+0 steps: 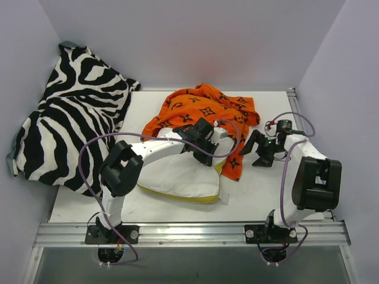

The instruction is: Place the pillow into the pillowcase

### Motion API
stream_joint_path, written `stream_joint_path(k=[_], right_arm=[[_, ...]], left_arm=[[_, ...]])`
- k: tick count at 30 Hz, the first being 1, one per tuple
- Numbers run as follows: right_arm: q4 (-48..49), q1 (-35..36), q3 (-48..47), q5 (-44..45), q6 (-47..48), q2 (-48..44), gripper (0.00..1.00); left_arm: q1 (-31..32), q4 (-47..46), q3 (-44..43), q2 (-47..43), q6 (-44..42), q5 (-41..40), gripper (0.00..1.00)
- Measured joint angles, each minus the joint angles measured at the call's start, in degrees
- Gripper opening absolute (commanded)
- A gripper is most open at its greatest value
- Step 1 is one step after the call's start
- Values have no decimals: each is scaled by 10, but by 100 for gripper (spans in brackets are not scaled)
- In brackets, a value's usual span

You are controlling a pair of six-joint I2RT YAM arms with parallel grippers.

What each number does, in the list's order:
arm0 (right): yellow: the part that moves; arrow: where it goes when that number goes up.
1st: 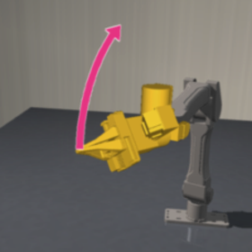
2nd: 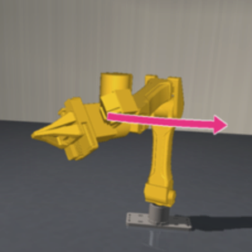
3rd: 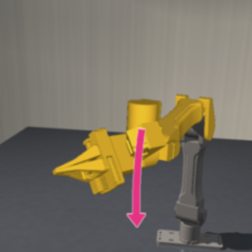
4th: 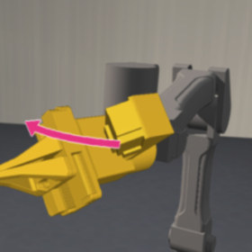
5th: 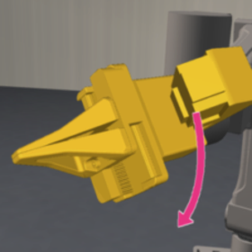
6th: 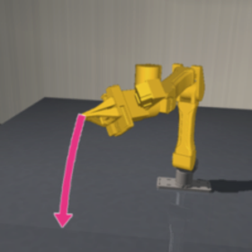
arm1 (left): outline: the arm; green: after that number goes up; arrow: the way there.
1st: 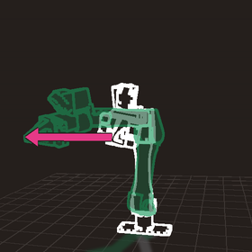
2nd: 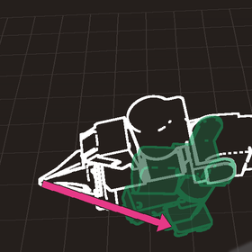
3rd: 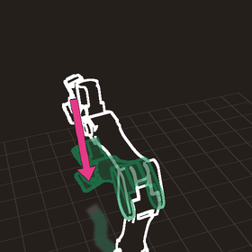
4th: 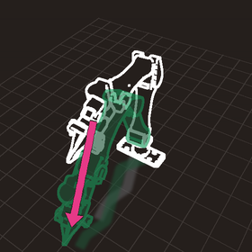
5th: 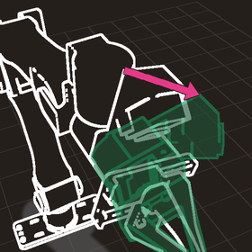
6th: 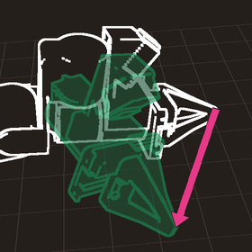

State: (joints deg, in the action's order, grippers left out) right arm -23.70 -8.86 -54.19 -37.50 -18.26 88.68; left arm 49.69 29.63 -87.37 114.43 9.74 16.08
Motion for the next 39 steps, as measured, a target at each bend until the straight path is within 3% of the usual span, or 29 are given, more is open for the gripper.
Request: stream_joint_path(k=[4, 7, 8, 11, 16, 23, 26, 29, 32, 33, 34, 35, 36, 38, 39], right_arm=[[19, 59, 29, -7, -5, 81, 87], [32, 76, 22, -26, -18, 97, 74], [37, 79, 16, -28, -21, 105, 50], [72, 92, 7, -26, -18, 138, 0], [66, 109, 15, -71, -5, 141, 0], [-71, 129, 23, -139, 143, -91, 0], [-127, 125, 22, -156, 185, -141, 0], [-177, 102, 21, -173, 214, -133, 0], [-204, 63, 19, -184, 227, -110, 0], [-210, 50, 16, -188, 229, -102, 5], [-215, 39, 13, -191, 231, -95, 17], [-221, 31, 6, -195, 232, -87, 37], [-237, 28, -2, -200, 229, -82, 43], [-277, 28, -25, -211, 239, -75, 48], [-299, 28, -46, -214, 242, -69, 48]], left_arm=[[-10, -1, -10, 0, -10, 20, 0], [-11, -2, -12, 0, -7, 24, 0], [-13, -2, -13, 0, -3, 27, 0], [-22, 1, -21, 0, 13, 35, 0], [-37, 9, -101, 28, 43, 25, 0], [-54, 20, -337, 158, 63, -57, 0], [-56, 11, -405, 197, 48, -97, 0], [-56, -8, -388, 196, 21, -120, 0], [-55, -68, -269, 153, -5, -127, 0], [-54, -88, -223, 136, -12, -126, 0], [-52, -110, -174, 116, -17, -123, 0], [-49, -125, -127, 95, -23, -114, 5], [-46, -132, -99, 82, -28, -105, 15], [-41, -135, -57, 63, -39, -84, 36], [-41, -136, -42, 55, -43, -75, 60]])
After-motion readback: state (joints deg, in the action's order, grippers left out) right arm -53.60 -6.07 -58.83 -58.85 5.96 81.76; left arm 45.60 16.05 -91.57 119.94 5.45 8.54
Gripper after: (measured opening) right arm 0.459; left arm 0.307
